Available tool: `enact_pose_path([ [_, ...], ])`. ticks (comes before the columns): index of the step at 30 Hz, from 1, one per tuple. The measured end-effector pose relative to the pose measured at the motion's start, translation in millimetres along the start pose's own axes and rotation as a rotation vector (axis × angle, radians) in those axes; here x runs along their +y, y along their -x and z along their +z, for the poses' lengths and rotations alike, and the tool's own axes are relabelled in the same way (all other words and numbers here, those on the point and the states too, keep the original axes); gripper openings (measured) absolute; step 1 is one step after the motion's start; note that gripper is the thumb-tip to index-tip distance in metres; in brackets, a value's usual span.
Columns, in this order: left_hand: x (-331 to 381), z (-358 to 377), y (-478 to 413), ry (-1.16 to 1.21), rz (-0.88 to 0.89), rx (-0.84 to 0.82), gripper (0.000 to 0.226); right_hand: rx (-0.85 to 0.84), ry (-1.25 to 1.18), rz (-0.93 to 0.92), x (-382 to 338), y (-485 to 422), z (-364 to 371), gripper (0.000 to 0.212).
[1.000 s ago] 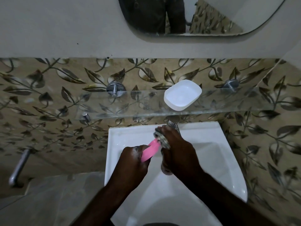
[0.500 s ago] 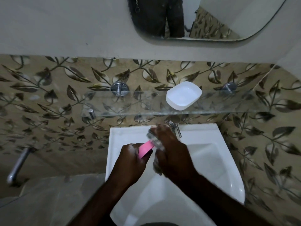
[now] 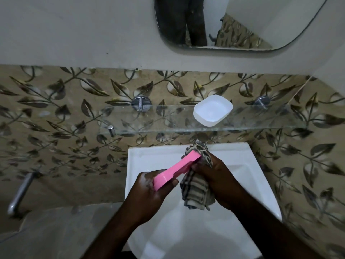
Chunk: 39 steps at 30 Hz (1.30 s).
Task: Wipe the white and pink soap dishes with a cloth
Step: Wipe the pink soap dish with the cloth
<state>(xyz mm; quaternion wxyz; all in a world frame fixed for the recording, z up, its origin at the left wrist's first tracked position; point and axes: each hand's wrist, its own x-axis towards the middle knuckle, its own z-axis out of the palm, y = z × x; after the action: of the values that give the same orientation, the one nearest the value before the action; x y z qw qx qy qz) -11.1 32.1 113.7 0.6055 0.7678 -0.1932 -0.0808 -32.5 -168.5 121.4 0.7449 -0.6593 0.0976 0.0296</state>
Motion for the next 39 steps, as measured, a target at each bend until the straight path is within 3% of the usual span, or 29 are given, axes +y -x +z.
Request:
enact_pose_path([
  [3,-1,2,-3,0.064,-0.056,-0.042,0.03,-0.022,0.03,-0.04,-2,0,-8,0.03],
  [7,3,-1,-6,0.07,-0.091,-0.142,0.014,0.074,0.496,-0.219,-9,-5,-10,0.032],
  [9,3,0,-10,-0.065,-0.078,-0.131,0.011,0.112,0.589,-0.291,-12,-4,-1,0.038],
  [13,1,19,-20,-0.227,-0.012,-0.103,0.038,0.172,0.861,-0.405,-16,7,22,0.024],
  [16,-2,28,-24,-0.219,0.023,-0.035,0.021,0.136,1.178,-0.595,-11,20,44,0.039],
  [18,-5,27,-25,-0.191,0.031,0.002,0.018,0.071,1.238,-0.674,-5,26,49,0.045],
  [21,-11,26,-23,-0.205,0.091,0.039,0.038,0.128,1.172,-0.666,-6,19,35,0.043],
  [24,-15,29,-19,-0.138,0.011,0.049,0.04,0.204,0.745,-0.366,-7,7,22,0.049],
  [25,-16,30,-19,-0.121,-0.002,0.047,0.037,0.221,0.713,-0.342,-7,7,24,0.047],
  [27,-16,29,-19,-0.114,0.007,0.049,0.033,0.213,0.878,-0.431,-4,11,35,0.047],
  [30,-14,23,-18,-0.063,0.049,0.069,0.026,0.07,1.175,-0.605,2,22,53,0.046],
  [34,-18,23,-16,-0.077,0.058,0.1,0.028,0.139,1.065,-0.628,2,13,43,0.048],
  [37,-18,25,-15,-0.017,0.016,0.092,0.019,0.202,0.713,-0.456,-2,3,36,0.043],
  [39,-18,26,-16,0.008,0.009,0.082,0.011,0.255,0.634,-0.359,-3,0,37,0.043],
])
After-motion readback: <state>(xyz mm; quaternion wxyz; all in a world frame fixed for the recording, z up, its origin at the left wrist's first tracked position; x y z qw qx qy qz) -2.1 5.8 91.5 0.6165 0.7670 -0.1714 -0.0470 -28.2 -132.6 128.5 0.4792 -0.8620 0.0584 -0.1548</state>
